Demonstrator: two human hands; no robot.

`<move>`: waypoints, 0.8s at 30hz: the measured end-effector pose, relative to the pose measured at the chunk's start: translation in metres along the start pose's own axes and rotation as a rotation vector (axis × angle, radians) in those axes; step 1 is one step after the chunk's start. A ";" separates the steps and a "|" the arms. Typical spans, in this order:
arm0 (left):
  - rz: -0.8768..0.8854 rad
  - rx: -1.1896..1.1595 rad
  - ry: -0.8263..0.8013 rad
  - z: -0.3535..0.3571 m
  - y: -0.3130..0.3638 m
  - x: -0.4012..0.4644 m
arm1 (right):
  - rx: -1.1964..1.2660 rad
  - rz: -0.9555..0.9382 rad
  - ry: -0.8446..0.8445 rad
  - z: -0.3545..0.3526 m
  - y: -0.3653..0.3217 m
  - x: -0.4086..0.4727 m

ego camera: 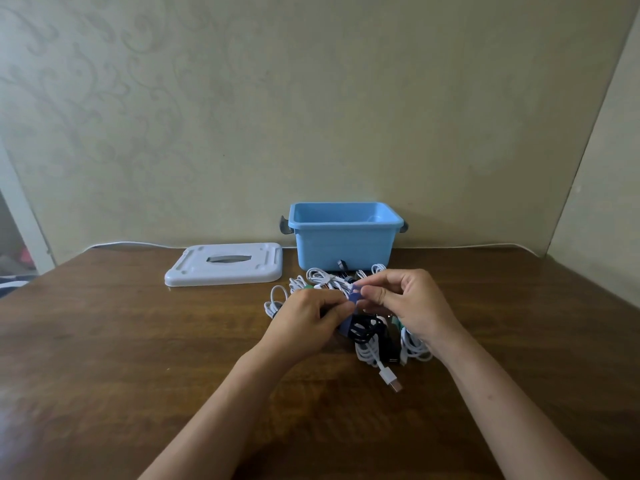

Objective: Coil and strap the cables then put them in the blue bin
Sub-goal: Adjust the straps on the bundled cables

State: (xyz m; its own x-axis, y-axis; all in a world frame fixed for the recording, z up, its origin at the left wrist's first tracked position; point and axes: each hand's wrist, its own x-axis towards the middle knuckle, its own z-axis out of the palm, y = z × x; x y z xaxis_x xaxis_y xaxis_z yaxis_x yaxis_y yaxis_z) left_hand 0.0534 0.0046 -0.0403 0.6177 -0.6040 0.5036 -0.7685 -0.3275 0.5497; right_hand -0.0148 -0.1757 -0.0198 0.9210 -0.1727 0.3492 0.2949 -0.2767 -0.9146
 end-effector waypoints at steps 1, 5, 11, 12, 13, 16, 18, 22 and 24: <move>-0.003 -0.008 0.005 0.000 0.000 0.000 | -0.004 -0.010 -0.009 0.000 0.000 0.000; -0.013 -0.063 0.008 0.000 -0.001 0.000 | -0.059 -0.064 -0.015 0.004 0.003 -0.001; -0.081 -0.148 0.004 -0.001 -0.002 -0.002 | -0.094 -0.113 -0.003 0.007 0.005 -0.001; -0.094 -0.166 0.002 -0.001 -0.002 -0.001 | -0.104 -0.123 -0.005 0.007 0.005 -0.001; -0.107 -0.185 0.000 -0.002 -0.002 -0.001 | -0.108 -0.133 -0.004 0.007 0.005 -0.001; -0.138 -0.247 -0.015 -0.003 -0.002 -0.001 | -0.103 -0.166 0.011 0.007 0.005 -0.002; -0.134 -0.267 -0.032 -0.004 0.000 -0.001 | -0.125 -0.191 0.023 0.008 0.005 -0.002; -0.145 -0.293 -0.035 -0.004 0.001 -0.001 | -0.200 -0.229 0.018 0.009 0.007 -0.002; -0.157 -0.296 -0.034 -0.004 0.001 -0.001 | -0.216 -0.221 0.010 0.008 0.007 -0.002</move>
State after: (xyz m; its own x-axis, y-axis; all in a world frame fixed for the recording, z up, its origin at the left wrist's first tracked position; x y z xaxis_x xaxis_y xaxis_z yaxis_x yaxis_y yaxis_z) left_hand 0.0527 0.0079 -0.0378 0.7153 -0.5880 0.3776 -0.5790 -0.1963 0.7913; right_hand -0.0121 -0.1695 -0.0282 0.8378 -0.0946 0.5378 0.4259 -0.5031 -0.7520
